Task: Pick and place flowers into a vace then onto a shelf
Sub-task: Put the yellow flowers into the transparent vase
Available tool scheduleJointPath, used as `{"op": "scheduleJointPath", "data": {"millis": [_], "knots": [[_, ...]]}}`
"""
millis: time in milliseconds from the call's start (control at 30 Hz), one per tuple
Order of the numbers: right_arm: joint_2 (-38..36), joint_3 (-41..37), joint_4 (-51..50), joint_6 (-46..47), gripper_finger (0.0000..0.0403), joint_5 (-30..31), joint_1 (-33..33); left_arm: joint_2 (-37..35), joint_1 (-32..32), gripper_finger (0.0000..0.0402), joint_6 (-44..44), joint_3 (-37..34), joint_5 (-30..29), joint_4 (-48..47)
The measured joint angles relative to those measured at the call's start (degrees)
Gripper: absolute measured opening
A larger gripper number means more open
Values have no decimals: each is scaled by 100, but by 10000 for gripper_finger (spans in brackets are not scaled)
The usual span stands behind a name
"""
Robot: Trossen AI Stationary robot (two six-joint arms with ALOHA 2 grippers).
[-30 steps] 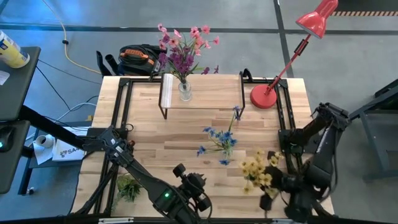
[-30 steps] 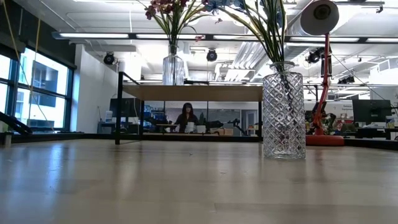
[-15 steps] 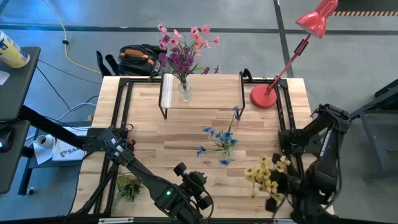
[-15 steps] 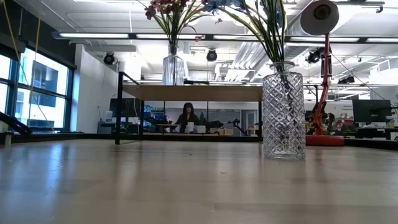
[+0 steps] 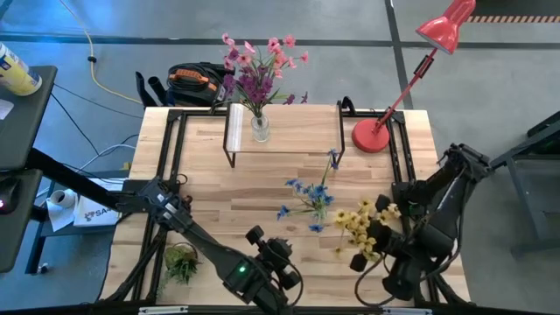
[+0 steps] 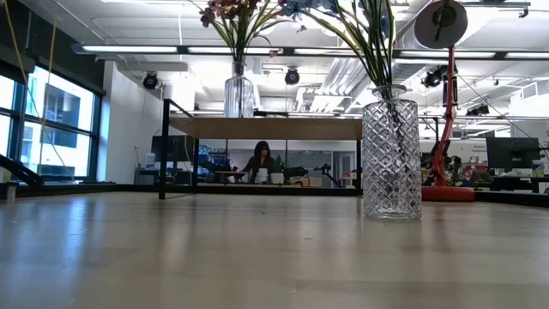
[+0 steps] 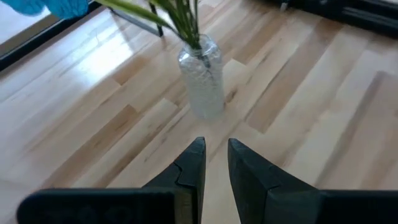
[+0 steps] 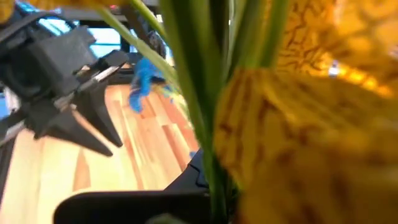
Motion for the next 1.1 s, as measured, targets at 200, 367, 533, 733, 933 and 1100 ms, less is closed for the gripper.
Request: {"op": "scheduleJointPath", "data": {"millis": [200, 367, 533, 733, 933, 1100], "knots": [[-10, -83, 1275, -447, 4, 422, 41, 7, 32, 101, -23, -252, 23, 202], [-124, -76, 1669, -437, 4, 13, 529, 4, 27, 101, 60, -271, 25, 256], [-118, -246, 1850, 114, 3, -1088, 863, 4, 36, 101, 310, -272, 28, 273], [-164, -704, 3159, 320, 3, -1216, 1437, 4, 45, 101, 436, -272, 41, 508], [-166, -1644, 5084, 214, 2, -800, 1840, 4, 9, 101, 440, -270, 80, 1013], [-166, -2564, 7052, -588, 3, 109, 1933, 4, -78, 101, 445, -270, 152, 1476]]}}
